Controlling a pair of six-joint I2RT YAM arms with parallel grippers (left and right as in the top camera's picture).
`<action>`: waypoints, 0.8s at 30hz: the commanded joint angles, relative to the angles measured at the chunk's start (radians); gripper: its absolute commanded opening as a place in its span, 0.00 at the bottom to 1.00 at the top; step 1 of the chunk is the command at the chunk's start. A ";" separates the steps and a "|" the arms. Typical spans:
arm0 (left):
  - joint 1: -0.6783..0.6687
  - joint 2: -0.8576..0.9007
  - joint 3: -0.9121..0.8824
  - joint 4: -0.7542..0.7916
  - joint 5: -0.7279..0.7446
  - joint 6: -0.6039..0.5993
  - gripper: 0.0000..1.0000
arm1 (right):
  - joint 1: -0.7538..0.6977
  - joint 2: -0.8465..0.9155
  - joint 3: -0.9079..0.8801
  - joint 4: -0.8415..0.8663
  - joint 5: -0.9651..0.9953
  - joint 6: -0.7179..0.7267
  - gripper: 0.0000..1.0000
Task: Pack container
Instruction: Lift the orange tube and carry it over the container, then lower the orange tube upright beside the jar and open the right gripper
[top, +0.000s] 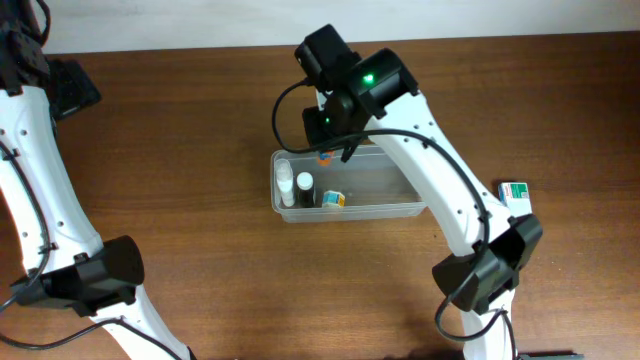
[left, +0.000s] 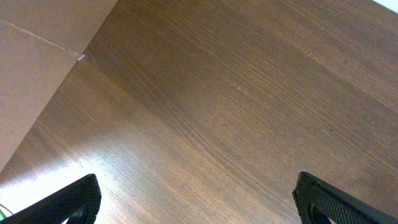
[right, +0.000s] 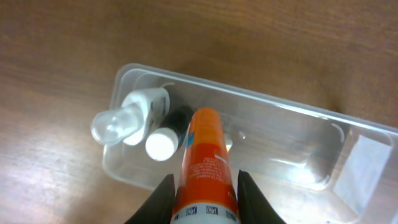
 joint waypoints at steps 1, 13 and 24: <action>0.004 0.005 0.003 0.000 -0.010 -0.010 1.00 | 0.005 -0.015 -0.060 0.038 0.018 0.009 0.22; 0.003 0.005 0.003 0.000 -0.010 -0.010 1.00 | 0.005 -0.006 -0.151 0.169 0.019 0.009 0.22; 0.003 0.005 0.003 0.000 -0.010 -0.010 1.00 | 0.005 0.050 -0.151 0.177 0.018 0.005 0.22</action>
